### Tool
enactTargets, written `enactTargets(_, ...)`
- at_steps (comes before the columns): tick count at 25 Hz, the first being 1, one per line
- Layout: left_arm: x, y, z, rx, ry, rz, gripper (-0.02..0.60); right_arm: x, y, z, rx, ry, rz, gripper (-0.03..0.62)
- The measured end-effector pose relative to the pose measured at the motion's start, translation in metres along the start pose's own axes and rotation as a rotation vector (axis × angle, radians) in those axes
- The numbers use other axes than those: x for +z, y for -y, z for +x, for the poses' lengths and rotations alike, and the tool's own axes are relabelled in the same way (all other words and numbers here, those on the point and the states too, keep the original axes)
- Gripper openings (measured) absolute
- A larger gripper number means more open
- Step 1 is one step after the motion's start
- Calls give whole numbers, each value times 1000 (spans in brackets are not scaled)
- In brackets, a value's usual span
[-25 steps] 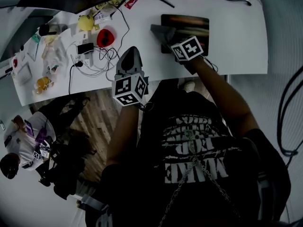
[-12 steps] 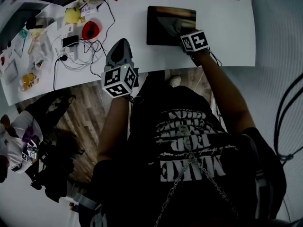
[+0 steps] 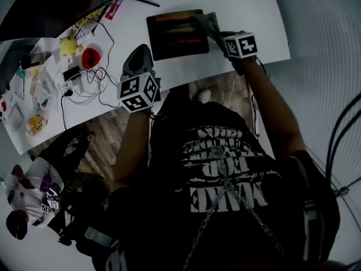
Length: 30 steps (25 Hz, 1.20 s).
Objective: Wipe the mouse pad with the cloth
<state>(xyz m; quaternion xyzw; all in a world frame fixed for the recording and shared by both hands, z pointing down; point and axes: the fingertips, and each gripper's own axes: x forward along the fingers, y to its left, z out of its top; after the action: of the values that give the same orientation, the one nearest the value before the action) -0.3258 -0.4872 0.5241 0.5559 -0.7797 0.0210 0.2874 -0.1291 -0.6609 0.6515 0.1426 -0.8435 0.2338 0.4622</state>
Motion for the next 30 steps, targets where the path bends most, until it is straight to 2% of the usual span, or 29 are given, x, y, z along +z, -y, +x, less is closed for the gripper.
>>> enactTargets(2, 3, 4, 4, -10, -1, 5, 6, 8, 20, -24, -35, 42, 5, 15)
enactTargets(4, 4, 5, 8, -13, -8, 13, 6, 0, 42, -34, -80, 26, 3, 15)
enactTargets(8, 4, 13, 15, -24, -14, 25, 6, -29, 84, -28, -155, -33, 18, 15)
enactTargets(12, 4, 15, 11, -27, -24, 56, 6, -48, 100, -12, -186, -44, 57, 17)
enactTargets(13, 4, 16, 10, -24, -23, 57, 6, -50, 102, -10, -189, -40, 65, 42)
enactTargets(15, 2, 18, 5, -21, -16, 48, 6, -53, 103, -11, -180, -20, 78, 168)
enactTargets(16, 1, 20, 1, -22, -12, 45, 6, -54, 102, -13, -171, -6, 81, 198)
enactTargets(19, 6, 25, -14, -23, 6, 46, 6, -51, 99, -34, -179, 48, 82, 213)
enactTargets(22, 22, 30, -26, -15, 49, 50, 6, -26, 91, -71, -208, 180, 68, 213)
enactTargets(27, 52, 48, -52, -8, 156, 92, 6, 27, 42, -163, -175, 521, -7, 200)
enactTargets(30, 65, 62, -71, 4, 230, 129, 6, 46, 5, -219, -166, 707, -64, 53)
